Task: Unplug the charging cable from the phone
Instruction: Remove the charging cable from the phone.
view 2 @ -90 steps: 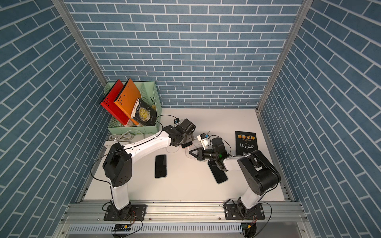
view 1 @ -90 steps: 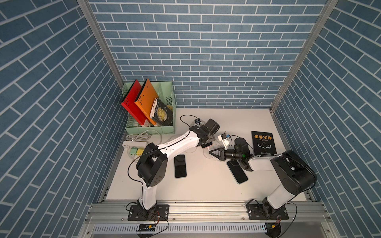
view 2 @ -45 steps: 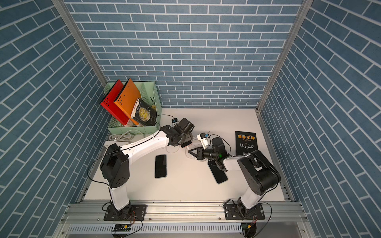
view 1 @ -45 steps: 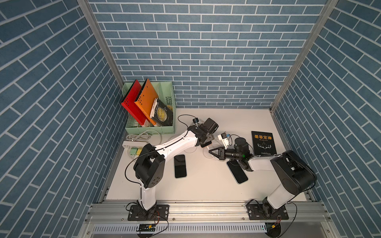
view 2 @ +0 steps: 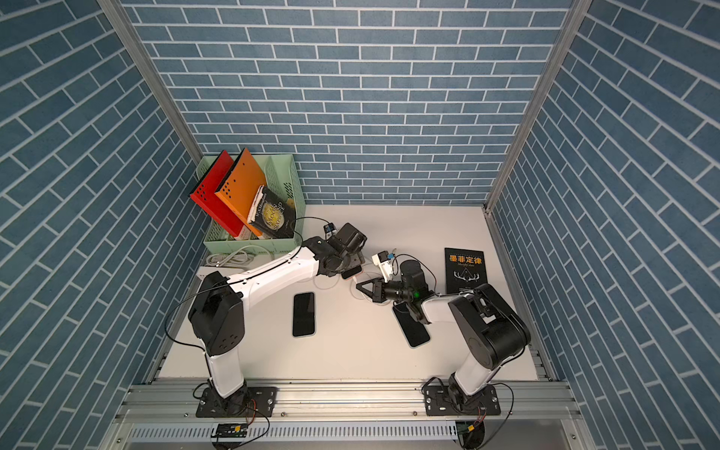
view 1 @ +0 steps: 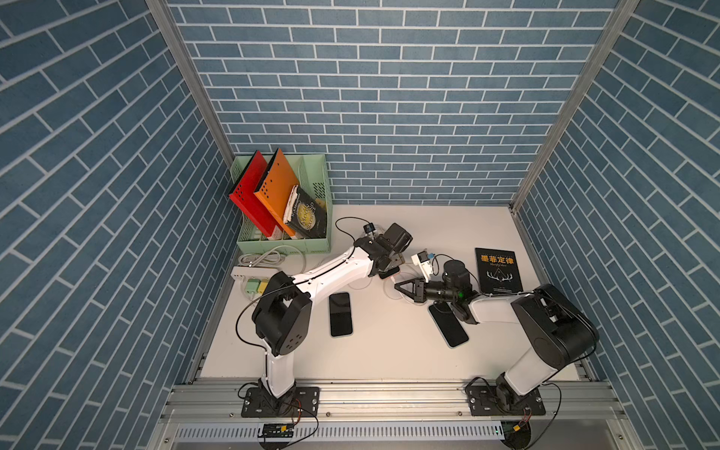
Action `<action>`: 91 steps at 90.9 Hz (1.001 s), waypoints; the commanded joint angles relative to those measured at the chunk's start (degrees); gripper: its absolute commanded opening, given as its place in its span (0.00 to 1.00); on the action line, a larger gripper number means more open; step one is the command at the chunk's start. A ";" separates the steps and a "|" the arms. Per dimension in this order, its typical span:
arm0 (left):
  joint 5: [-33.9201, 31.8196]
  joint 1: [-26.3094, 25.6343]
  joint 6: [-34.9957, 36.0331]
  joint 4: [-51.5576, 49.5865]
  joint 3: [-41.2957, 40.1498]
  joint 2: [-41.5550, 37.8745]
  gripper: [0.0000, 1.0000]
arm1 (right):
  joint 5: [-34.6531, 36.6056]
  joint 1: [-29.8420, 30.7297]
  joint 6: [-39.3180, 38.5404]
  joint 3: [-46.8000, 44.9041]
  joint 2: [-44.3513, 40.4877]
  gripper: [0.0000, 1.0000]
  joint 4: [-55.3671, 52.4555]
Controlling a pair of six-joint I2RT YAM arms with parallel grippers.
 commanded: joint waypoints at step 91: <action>-3.54 2.70 1.09 0.96 0.42 -2.99 0.02 | -1.55 0.28 -1.19 0.41 0.76 0.00 -1.01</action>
